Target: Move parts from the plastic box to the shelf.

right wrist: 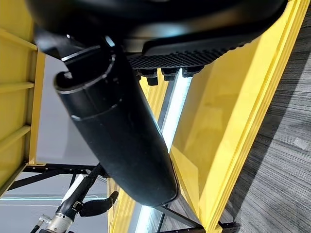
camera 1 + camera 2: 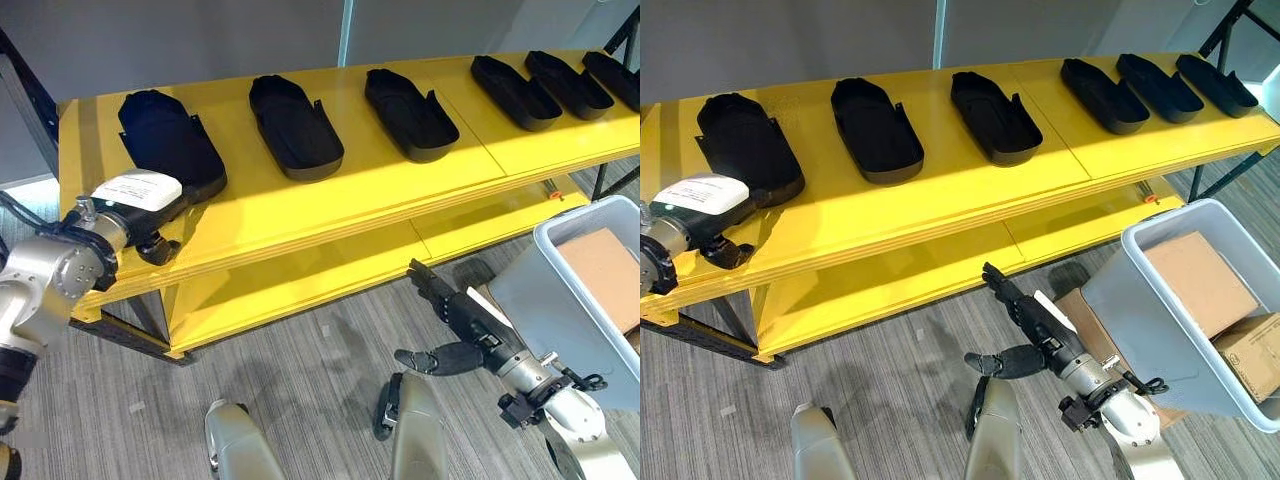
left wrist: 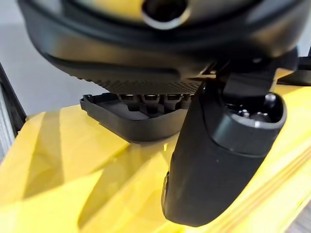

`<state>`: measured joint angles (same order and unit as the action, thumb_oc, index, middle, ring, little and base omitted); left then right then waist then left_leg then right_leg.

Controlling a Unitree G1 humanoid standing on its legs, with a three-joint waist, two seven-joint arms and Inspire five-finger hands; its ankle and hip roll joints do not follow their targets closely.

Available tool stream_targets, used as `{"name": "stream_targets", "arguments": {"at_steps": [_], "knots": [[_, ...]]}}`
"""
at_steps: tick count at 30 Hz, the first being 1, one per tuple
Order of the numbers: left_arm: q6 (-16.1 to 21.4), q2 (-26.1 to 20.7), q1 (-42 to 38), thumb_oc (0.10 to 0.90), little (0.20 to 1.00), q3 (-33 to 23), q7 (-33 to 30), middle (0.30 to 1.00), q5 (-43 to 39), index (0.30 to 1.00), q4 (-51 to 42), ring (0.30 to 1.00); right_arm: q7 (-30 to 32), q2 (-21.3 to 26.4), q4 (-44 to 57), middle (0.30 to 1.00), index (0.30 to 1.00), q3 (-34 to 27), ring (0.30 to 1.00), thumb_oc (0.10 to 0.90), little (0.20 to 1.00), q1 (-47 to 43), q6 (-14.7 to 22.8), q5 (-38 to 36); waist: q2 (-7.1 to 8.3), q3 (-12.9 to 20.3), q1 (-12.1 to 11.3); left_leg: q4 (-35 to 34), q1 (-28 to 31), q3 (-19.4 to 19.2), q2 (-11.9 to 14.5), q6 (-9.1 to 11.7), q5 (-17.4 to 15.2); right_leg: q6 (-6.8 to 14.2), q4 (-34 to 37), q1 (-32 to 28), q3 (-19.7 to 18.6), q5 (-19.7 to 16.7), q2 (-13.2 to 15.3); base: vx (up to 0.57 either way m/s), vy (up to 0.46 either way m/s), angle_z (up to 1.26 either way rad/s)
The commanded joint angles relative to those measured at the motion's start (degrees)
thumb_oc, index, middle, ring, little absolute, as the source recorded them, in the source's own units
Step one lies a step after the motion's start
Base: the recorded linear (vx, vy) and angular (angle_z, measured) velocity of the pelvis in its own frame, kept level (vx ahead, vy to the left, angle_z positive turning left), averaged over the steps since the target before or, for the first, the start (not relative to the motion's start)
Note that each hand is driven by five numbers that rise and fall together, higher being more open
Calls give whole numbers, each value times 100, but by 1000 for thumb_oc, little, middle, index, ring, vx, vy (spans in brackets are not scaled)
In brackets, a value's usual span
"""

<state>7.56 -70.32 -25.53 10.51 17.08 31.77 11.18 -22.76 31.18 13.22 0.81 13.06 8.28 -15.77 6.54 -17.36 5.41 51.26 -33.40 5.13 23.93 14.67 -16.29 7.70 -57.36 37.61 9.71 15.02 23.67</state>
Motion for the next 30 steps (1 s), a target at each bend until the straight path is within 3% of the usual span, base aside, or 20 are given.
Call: {"name": "stream_targets", "arguments": {"at_steps": [1,12,30], "knots": [[18,-478,135,900,1000,-481,31,1000,-220,1000,-373,1000,2,-6,434,1000,1000,-619,1000,900,1000,-167,431,-202,-163,401,-36,-213,-179,33,-156,-400,319,200,290,-279,-381,180,54,0,0,0],[50,-760,599,900,1000,-1002,186,1000,-257,1000,-549,1000,-85,-9,413,1000,1000,-669,1000,900,1000,-130,381,-222,-183,380,-76,-175,-204,48,-161,-407,306,211,264,-271,-373,187,60,0,0,0],[-48,-790,862,900,1000,-1470,133,1000,-6,1000,-568,1000,-144,-2,397,1000,1000,-728,1000,900,1000,-96,297,-218,-170,375,-111,-119,-271,50,-180,-414,288,205,222,-228,-384,207,62,0,0,0]]}}
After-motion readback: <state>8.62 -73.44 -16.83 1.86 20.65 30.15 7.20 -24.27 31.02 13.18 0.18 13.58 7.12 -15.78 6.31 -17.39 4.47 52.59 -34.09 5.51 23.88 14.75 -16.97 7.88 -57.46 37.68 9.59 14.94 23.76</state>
